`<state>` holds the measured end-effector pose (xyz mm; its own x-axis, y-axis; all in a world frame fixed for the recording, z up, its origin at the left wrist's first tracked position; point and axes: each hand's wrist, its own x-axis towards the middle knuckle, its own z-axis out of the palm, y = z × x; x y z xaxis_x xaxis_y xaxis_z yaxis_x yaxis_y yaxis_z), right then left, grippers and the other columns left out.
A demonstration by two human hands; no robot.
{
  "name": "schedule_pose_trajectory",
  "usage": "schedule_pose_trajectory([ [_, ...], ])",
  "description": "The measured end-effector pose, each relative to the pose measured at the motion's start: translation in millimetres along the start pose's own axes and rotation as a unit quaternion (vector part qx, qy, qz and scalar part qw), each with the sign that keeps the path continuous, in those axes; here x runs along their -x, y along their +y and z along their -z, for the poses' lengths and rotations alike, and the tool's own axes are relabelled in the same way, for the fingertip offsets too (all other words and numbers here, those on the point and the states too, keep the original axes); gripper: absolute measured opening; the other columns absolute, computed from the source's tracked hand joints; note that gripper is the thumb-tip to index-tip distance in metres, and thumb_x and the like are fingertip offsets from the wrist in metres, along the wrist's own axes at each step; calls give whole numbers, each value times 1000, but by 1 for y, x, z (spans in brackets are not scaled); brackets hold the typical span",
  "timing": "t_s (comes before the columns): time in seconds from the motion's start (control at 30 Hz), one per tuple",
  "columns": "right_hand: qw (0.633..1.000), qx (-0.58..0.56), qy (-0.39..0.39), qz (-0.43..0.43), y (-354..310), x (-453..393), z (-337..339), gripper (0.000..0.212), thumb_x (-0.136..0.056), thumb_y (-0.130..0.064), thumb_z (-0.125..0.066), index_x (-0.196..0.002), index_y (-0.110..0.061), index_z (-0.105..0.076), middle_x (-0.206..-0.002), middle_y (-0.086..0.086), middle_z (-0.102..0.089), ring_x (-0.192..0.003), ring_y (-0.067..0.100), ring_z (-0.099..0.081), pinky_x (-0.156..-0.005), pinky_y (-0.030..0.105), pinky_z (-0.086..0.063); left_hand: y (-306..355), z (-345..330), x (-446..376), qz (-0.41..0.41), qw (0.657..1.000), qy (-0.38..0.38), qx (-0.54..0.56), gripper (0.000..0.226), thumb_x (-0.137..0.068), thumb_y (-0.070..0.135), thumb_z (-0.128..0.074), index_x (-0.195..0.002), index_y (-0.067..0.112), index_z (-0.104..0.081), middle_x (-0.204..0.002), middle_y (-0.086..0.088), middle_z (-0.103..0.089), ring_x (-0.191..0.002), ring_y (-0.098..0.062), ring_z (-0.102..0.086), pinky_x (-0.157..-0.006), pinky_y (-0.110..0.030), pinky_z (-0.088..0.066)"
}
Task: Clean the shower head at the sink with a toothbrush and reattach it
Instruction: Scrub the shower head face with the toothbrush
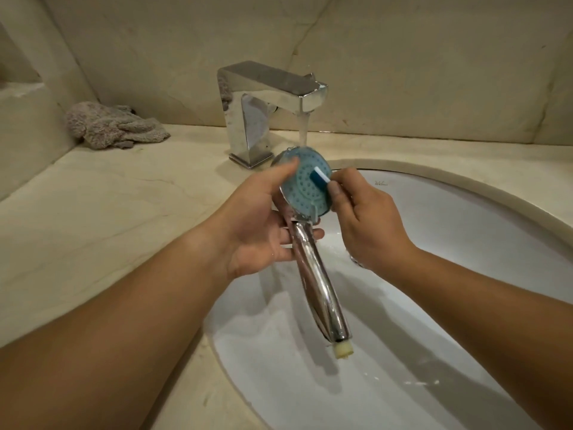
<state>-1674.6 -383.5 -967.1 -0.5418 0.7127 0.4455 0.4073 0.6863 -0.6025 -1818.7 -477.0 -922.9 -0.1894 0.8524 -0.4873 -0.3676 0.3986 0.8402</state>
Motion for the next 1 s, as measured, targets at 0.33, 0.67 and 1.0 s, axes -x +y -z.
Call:
schedule_pose_trajectory([
  [0.33,996,80,26,25,1,-8,4,13,-98,-27,-53,-102,-18,-62,-88,-8,-52,-77,11,-46,-65,26,-37,5,-6,-7,-4,995,76,64,37,-108,38,-44,-129,16,-65,-122,-11,-74,-110,-31,-72,-91,-60,-54],
  [0.67,989,94,81,84,-2,-12,4,14,-95,-20,-59,-104,-12,-66,-92,1,-60,-76,16,-52,-59,21,-40,5,-6,-14,-16,995,45,82,40,-106,44,-48,-127,18,-69,-119,-9,-77,-108,-30,-74,-81,-49,-57],
  [1.0,982,106,84,136,-6,-9,1,11,-90,-23,-64,-87,-12,-63,-79,-6,-53,-66,15,-48,-53,24,-35,7,-6,-16,-28,997,-24,74,44,-109,39,-38,-129,16,-69,-122,-10,-76,-112,-29,-73,-95,-52,-55],
])
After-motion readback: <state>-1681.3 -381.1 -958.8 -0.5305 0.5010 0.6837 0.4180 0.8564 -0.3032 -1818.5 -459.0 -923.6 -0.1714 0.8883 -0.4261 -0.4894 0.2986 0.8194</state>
